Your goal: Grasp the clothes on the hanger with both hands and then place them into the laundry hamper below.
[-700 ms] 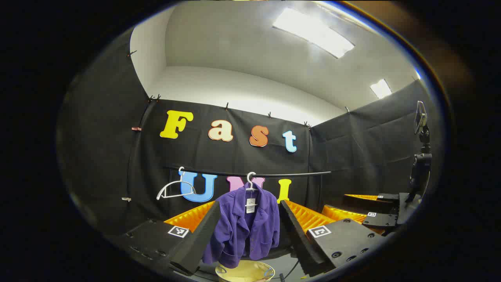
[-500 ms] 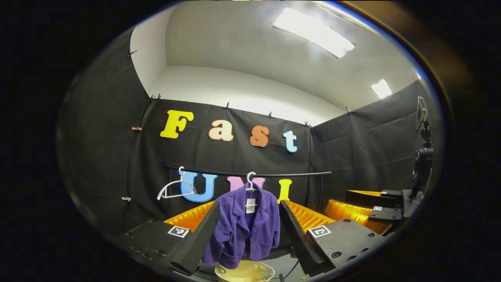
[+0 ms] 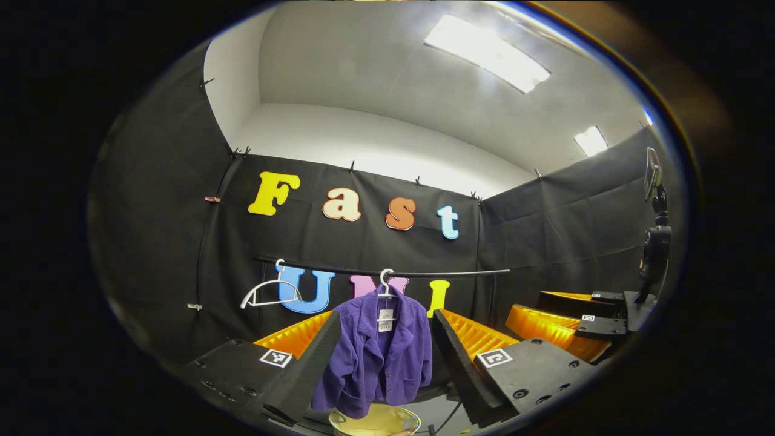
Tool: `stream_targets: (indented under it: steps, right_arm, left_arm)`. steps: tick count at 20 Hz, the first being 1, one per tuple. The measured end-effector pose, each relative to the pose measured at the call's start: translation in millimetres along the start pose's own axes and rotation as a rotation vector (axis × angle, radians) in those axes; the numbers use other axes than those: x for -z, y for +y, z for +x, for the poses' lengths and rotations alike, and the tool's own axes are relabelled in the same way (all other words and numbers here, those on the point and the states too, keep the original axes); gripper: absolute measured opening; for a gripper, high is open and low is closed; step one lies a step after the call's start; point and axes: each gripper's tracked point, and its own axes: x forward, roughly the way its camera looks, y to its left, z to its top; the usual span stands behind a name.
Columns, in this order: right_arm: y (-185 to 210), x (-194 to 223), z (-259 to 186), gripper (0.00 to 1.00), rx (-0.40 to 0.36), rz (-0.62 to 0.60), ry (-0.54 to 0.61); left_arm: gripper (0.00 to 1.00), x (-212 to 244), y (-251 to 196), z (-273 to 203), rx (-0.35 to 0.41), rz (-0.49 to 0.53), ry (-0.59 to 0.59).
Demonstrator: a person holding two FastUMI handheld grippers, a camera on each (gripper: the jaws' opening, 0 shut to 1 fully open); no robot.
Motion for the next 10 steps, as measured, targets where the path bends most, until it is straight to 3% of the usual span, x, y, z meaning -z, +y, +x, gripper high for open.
stream_targets:
  steps: [10]
  right_arm:
    - [19.9,7.6,-6.1,0.97,0.048,-0.025,0.021]
  left_arm:
    - [0.94,2.9,11.2,-12.4,0.060,-0.015,0.016]
